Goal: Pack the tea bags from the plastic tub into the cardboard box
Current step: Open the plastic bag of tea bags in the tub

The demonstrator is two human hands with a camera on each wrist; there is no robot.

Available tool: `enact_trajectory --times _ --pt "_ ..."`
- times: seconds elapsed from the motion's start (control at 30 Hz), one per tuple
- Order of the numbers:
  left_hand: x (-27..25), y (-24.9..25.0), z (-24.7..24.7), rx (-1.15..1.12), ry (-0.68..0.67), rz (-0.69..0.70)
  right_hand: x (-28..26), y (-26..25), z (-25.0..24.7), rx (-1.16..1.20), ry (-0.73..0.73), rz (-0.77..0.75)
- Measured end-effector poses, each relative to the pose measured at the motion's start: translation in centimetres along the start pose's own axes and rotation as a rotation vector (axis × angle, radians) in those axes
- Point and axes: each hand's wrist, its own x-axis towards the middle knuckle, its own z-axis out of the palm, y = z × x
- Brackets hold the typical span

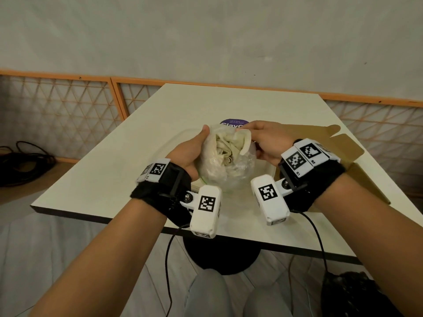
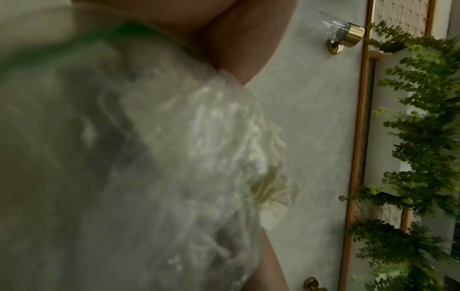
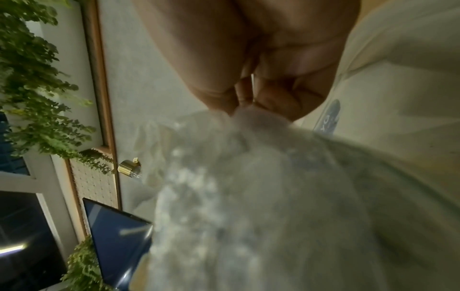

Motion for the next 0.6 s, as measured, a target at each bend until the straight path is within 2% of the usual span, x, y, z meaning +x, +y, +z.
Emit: enact_trajectory --times 0.13,0.23,0.33,0.4,0.47,0.53,0.6 --pt "0.7 0.0 -0.3 -0.007 -0.045 0.012 0.7 -0.4 -0.3 -0.011 0.058 0.03" --pt "0.9 -0.1 -0.2 -0.049 -0.107 0.016 1.3 -0.7 -0.6 -0.017 0.078 0.152" --pt "1.2 -0.4 -0.2 -0.107 -0.132 0.001 1.4 -0.4 -0.5 -0.039 0.003 0.213" --pt "1.2 -0.5 -0.2 -0.116 -0.094 -0.018 1.0 -0.4 -0.6 -0.044 0.0 0.126" --pt "1.2 -0.1 -0.2 -0.109 -0.022 -0.033 -0.1 -0.8 -1.1 -0.062 0.113 -0.033" --pt "1.1 0.3 -0.1 -0.142 0.017 -0.023 -1.6 -1.6 -1.6 -0.228 0.175 -0.223" --pt "0.5 0.7 0.4 -0.228 -0.02 0.013 -3.2 -1.7 -1.5 -0.337 0.033 -0.31"
